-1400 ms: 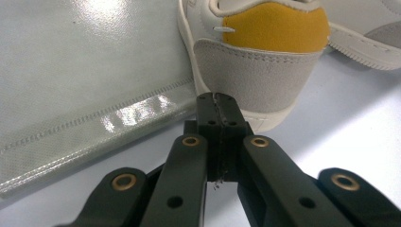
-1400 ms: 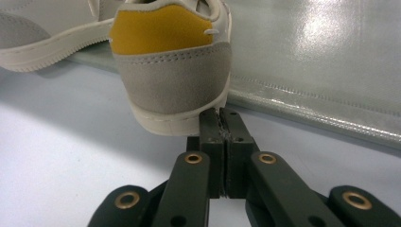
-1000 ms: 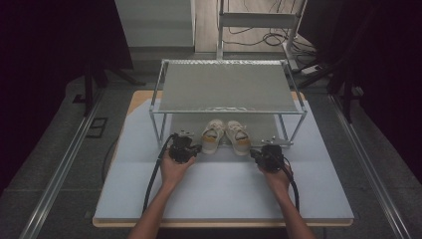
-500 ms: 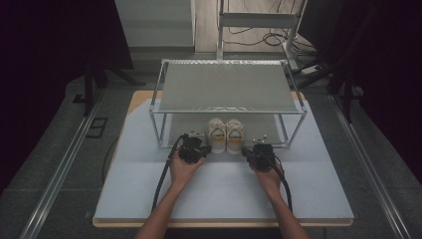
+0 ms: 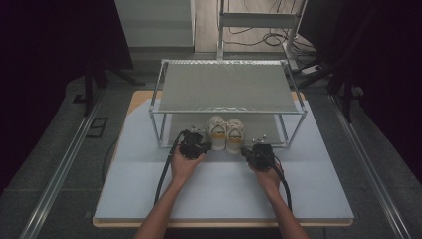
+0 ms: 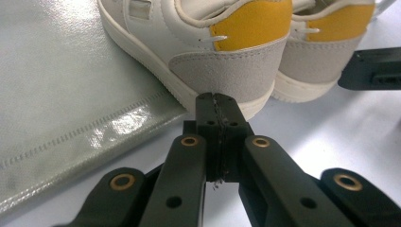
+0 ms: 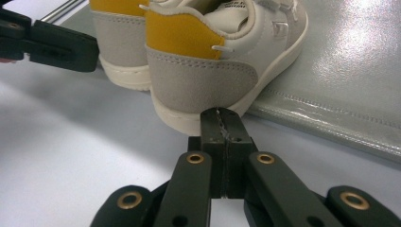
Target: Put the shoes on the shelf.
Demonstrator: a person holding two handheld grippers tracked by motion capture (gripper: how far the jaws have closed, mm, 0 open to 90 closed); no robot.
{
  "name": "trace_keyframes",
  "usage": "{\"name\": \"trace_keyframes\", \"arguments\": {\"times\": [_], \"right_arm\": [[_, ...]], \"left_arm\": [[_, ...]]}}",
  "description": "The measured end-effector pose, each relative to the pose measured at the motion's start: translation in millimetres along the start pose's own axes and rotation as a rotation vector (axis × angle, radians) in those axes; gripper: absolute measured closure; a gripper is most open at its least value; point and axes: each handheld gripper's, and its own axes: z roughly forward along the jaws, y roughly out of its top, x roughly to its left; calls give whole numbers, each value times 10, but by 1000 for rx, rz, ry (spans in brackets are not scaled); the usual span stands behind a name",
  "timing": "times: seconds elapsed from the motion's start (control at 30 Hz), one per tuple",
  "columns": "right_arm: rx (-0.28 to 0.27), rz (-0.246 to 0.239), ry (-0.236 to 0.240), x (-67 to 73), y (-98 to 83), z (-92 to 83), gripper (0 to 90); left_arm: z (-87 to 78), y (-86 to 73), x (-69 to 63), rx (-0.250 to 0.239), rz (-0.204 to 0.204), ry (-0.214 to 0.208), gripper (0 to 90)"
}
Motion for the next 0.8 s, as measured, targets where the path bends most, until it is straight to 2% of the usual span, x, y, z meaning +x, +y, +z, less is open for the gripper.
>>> {"name": "trace_keyframes", "arguments": {"times": [0.03,0.27,0.43,0.6,0.8], "right_arm": [[-1,1,1,0,0,1,898],[-1,-1,6,9,-5,-2,897],[-2,-23,37,107,-6,-4,897],[-3,-21,27,97,14,20,899],[-6,-15,-6,38,63,65,899]], "left_arm": [[13,9,16,5,12,1,886],[56,43,47,5,-1,-3,882],[58,36,35,4,0,2,884],[59,35,36,2,-2,0,889],[61,33,36,2,0,-2,890]]}}
